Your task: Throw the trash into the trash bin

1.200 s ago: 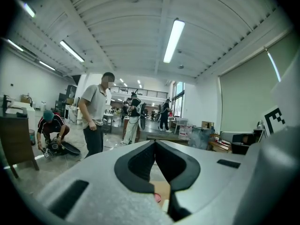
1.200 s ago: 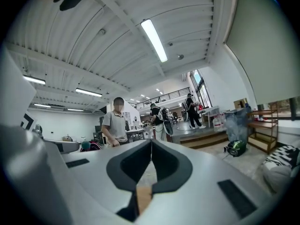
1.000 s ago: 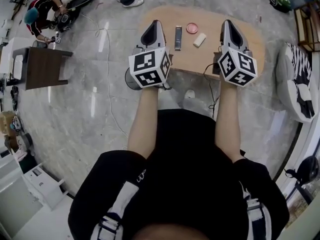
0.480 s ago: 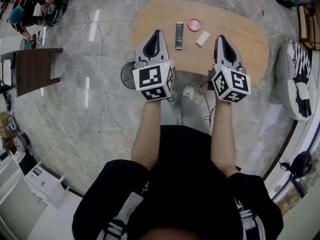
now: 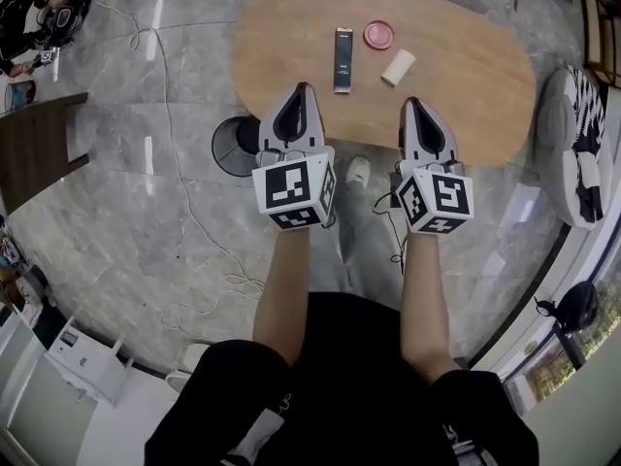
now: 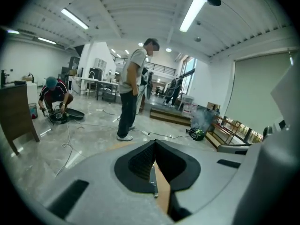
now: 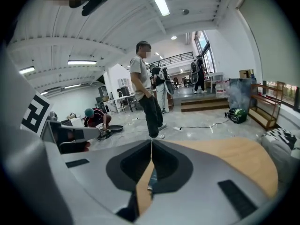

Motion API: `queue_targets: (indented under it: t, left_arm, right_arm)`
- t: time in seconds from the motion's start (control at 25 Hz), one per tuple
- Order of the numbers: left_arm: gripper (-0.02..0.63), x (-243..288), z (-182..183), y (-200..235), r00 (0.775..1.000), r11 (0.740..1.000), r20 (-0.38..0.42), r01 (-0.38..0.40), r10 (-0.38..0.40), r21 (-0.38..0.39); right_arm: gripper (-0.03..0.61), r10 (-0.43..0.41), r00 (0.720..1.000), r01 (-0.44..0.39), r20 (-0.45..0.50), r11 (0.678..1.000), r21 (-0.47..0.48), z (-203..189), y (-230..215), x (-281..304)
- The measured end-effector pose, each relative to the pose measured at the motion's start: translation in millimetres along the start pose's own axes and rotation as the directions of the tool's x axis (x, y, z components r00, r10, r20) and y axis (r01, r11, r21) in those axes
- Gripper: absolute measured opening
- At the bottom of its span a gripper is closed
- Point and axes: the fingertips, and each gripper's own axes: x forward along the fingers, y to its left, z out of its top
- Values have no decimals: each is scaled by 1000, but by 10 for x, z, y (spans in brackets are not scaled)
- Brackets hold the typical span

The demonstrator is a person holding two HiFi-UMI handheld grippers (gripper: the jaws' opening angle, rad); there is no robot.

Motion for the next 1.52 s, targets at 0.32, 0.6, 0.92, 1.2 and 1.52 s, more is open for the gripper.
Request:
queue_targets:
  t: [0.32, 0.6, 0.92, 1.2, 1.52]
  left_arm:
    - [2, 472, -657, 199, 999, 1000, -52, 16, -17, -14]
    - [2, 695, -1233, 412, 994, 1000, -110, 11, -14, -23]
    - [2, 923, -1675, 676, 988, 999, -153, 1, -7, -36]
    - [2, 965, -1920, 869, 982, 999, -191, -15, 6, -47]
    - [2, 885, -2067, 1200, 979, 995, -198, -66, 51, -70]
  right_arm:
    - [12, 13, 996, -14, -87, 1000, -5, -771, -17, 535]
    - [14, 7, 984, -12, -179, 1000, -27, -1399, -50, 911]
    - [173, 20, 947, -41, -320, 997, -58, -2052, -1, 1482]
    - [221, 15, 908, -57, -418, 995, -88, -2449, 89, 1907]
    - [221, -81, 875, 10, -478, 989, -149, -2719, 2, 2188]
